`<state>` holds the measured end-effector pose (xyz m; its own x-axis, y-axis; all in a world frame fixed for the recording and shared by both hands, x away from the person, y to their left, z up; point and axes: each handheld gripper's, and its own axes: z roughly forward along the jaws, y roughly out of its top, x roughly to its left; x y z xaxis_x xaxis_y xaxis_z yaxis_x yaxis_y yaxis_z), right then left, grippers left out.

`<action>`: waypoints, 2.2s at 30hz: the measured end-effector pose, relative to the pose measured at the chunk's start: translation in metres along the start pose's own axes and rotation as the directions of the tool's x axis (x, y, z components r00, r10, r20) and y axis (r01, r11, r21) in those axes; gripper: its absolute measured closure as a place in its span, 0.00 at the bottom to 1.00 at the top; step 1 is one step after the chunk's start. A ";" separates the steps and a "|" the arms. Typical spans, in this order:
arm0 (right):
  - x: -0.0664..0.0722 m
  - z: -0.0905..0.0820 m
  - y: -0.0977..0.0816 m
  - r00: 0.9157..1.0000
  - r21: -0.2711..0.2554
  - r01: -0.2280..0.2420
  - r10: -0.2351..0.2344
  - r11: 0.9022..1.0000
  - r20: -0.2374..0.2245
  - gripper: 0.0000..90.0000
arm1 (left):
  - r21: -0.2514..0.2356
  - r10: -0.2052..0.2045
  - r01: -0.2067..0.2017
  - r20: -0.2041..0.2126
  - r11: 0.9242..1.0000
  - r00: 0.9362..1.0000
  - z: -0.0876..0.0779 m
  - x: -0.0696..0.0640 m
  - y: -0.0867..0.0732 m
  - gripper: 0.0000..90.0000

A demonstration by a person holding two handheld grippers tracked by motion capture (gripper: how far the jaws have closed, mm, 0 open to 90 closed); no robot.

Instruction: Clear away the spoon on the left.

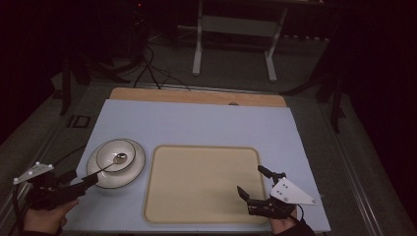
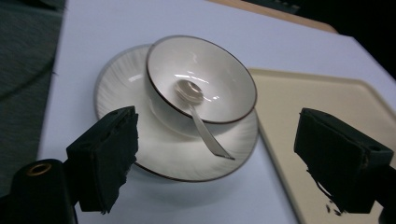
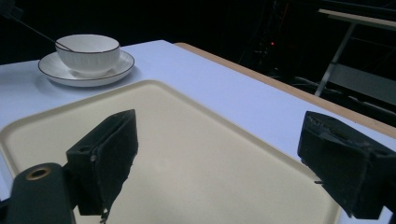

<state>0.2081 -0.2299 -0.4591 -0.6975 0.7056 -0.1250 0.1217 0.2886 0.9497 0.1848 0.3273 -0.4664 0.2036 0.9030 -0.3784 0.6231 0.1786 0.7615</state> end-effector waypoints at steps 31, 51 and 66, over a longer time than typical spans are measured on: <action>-0.001 0.003 -0.002 1.000 0.017 -0.003 0.003 1.000 -0.007 0.14 | -0.106 -0.204 0.203 -0.003 0.973 0.979 0.006 0.000 -0.020 0.87; -0.001 0.005 -0.002 1.000 0.024 -0.003 0.003 1.000 -0.014 0.14 | -0.155 -0.184 0.173 -0.059 0.973 0.981 0.002 0.004 -0.012 0.97; -0.001 0.005 -0.002 1.000 0.028 -0.005 0.006 1.000 -0.024 0.14 | -0.208 -0.160 0.150 -0.032 0.967 0.987 -0.008 0.008 0.013 0.99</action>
<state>0.2121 -0.2282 -0.4623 -0.7135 0.6915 -0.1124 0.1453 0.3029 0.9419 0.1883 0.3403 -0.4556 0.0768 0.8750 -0.4780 0.4758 0.3891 0.7888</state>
